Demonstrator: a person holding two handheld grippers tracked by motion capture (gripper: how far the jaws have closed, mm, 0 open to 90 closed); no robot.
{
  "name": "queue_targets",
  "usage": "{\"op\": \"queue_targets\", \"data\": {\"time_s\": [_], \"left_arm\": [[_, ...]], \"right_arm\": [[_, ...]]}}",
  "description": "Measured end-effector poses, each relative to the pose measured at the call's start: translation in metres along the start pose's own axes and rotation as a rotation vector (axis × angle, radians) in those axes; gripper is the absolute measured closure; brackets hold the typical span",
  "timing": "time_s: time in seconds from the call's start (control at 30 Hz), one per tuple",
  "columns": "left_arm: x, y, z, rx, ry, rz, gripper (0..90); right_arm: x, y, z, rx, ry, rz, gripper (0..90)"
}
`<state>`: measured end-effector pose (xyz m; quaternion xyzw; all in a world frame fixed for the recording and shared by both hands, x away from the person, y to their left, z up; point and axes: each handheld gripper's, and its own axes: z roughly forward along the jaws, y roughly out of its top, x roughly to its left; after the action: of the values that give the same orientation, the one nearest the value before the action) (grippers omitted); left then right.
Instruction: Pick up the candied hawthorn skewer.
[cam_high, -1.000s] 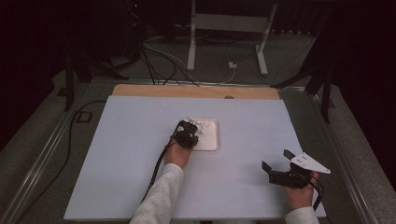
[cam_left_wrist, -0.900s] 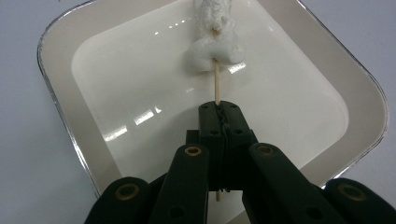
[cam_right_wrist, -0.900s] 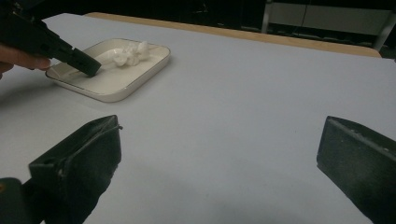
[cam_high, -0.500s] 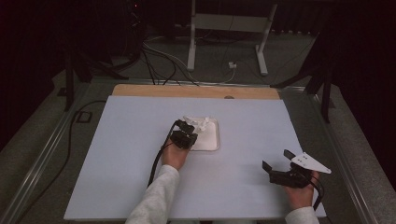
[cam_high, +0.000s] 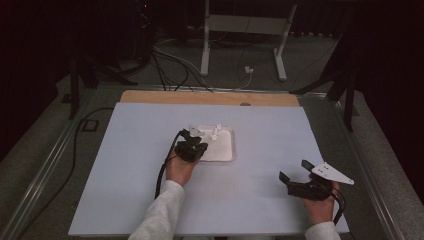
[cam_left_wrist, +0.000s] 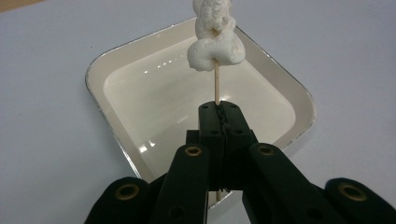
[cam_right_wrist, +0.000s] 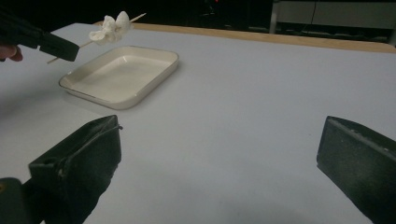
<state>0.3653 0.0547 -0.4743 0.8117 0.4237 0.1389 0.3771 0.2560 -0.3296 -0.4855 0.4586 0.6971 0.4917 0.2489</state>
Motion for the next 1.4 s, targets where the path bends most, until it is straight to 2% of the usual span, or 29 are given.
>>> {"op": "queue_targets", "data": {"time_s": [0.17,0.33,0.4,0.47,0.5,0.67,0.87,1.0,1.03,1.17,1.2,1.4], "left_arm": [[0.001,-0.006,-0.011,-0.04,-0.022,0.003,90.0],[0.004,-0.015,-0.023,-0.061,-0.022,0.013,90.0],[0.005,-0.018,-0.028,-0.073,-0.022,0.015,90.0],[0.005,-0.02,-0.035,-0.081,-0.027,0.03,90.0],[0.005,-0.02,-0.035,-0.081,-0.027,0.03,90.0],[0.004,-0.023,-0.044,-0.105,-0.039,0.034,90.0],[0.002,-0.024,-0.051,-0.124,-0.062,0.042,90.0],[0.002,-0.026,-0.057,-0.148,-0.069,0.048,90.0],[0.002,-0.026,-0.058,-0.153,-0.071,0.051,90.0],[0.004,-0.028,-0.059,-0.165,-0.071,0.057,90.0],[0.005,-0.028,-0.06,-0.167,-0.072,0.055,90.0],[0.007,-0.028,-0.061,-0.184,-0.078,0.053,90.0]], "right_arm": [[0.003,0.009,0.002,-0.023,0.038,0.005,0.2],[0.006,0.023,0.01,-0.057,0.125,0.061,0.1],[0.007,0.027,0.012,-0.056,0.14,0.073,0.1],[0.011,0.037,0.021,-0.053,0.168,0.088,0.1],[0.011,0.037,0.021,-0.053,0.168,0.088,0.1],[0.022,0.06,0.04,-0.061,0.232,0.109,0.1],[0.03,0.081,0.058,-0.065,0.274,0.127,0.2],[0.035,0.089,0.066,-0.066,0.298,0.133,0.2],[0.04,0.095,0.073,-0.059,0.32,0.127,0.1],[0.049,0.103,0.082,-0.051,0.339,0.105,0.2],[0.054,0.108,0.089,-0.043,0.357,0.097,0.2],[0.068,0.12,0.108,-0.039,0.391,0.097,0.2]]}}
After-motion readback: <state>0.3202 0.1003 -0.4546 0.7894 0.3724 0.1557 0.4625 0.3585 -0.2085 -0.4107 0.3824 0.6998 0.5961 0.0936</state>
